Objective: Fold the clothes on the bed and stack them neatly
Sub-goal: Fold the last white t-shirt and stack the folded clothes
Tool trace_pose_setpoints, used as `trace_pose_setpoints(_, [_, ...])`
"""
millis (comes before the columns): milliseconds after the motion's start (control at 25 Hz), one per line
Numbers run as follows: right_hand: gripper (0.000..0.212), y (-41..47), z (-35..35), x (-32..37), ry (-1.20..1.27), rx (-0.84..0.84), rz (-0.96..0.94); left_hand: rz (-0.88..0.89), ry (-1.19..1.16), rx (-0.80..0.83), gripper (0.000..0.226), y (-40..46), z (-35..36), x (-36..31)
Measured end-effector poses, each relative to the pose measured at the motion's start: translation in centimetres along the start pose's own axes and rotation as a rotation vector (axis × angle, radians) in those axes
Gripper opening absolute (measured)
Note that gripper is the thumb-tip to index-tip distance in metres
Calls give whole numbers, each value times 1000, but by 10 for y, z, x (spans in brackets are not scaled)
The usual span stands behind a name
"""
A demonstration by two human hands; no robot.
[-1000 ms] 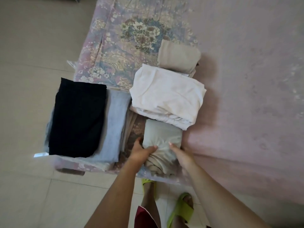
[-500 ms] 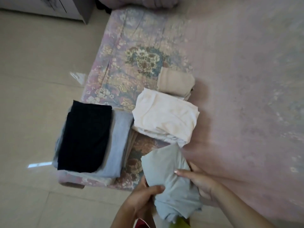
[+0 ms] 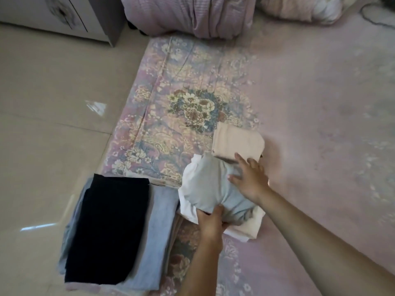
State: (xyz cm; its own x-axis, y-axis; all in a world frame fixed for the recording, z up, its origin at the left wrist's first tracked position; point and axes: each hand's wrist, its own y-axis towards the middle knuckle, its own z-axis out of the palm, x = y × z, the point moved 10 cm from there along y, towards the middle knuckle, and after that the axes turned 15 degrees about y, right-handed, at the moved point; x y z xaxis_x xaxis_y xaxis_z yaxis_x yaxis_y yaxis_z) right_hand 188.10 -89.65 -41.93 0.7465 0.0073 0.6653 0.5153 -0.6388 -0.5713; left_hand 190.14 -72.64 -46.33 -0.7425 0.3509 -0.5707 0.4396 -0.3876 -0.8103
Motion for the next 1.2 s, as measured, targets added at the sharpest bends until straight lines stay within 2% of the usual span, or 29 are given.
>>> trace_pose_setpoints(80, [69,-4,31,-25,-159,5,33,-45,136,-163,51,0,-13,8])
trace_pose_setpoints(120, [68,-10,39,-29,-176,-24,-18,-5,287,-289,56,-5,-25,4])
trace_pose_setpoints(160, [67,-17,40,-27,-206,-90,-112,123,497,-433,61,-13,-36,-16])
trace_pose_setpoints(200, [65,-23,40,-24,-264,-145,-197,355,758,-564,64,-23,-37,-46])
trace_pose_setpoints(240, [64,-29,42,-25,-315,-157,-250,633,1005,-615,63,-30,-25,-69])
trace_pose_setpoints(320, [65,-40,49,-38,-343,-100,-258,1113,1414,-473,54,-32,17,-92])
trace_pose_setpoints(360, [66,-44,48,-45,-355,-100,-262,1242,1591,-390,50,-27,30,-88])
trace_pose_setpoints(400, [66,-48,43,-50,-396,-126,-276,1291,1749,-335,47,-20,37,-80])
trace_pose_setpoints(440, [66,-50,39,-51,-474,-154,-300,1269,1870,-297,48,-11,38,-73])
trace_pose_setpoints(520, [63,-58,41,-37,-629,-207,-431,1217,1918,-234,56,-2,33,-66])
trace_pose_setpoints(600, [51,-72,54,-20,-587,-251,-651,1198,1756,-203,55,-8,18,-68])
trace_pose_setpoints(680, [54,-84,67,-13,-488,-230,-737,1081,1465,-363,45,-20,-14,-71])
trace_pose_setpoints(760, [79,-85,73,-18,-483,-142,-676,694,992,-556,46,-29,-63,-40])
trace_pose_setpoints(800, [89,-81,76,-24,-499,-76,-630,443,676,-538,48,-26,-76,-11])
trace_pose_setpoints(880, [103,-68,79,-39,-535,41,-529,34,176,-343,44,-9,-58,50])
trace_pose_setpoints(920, [106,-61,81,-45,-553,101,-502,-25,43,-264,39,0,-43,61])
trace_pose_setpoints(1080, [109,-43,79,-59,-530,224,-483,236,-265,-92,39,18,-10,42])
trace_pose_setpoints(1200, [109,-37,78,-63,-497,250,-490,241,-335,-57,39,22,-5,42])
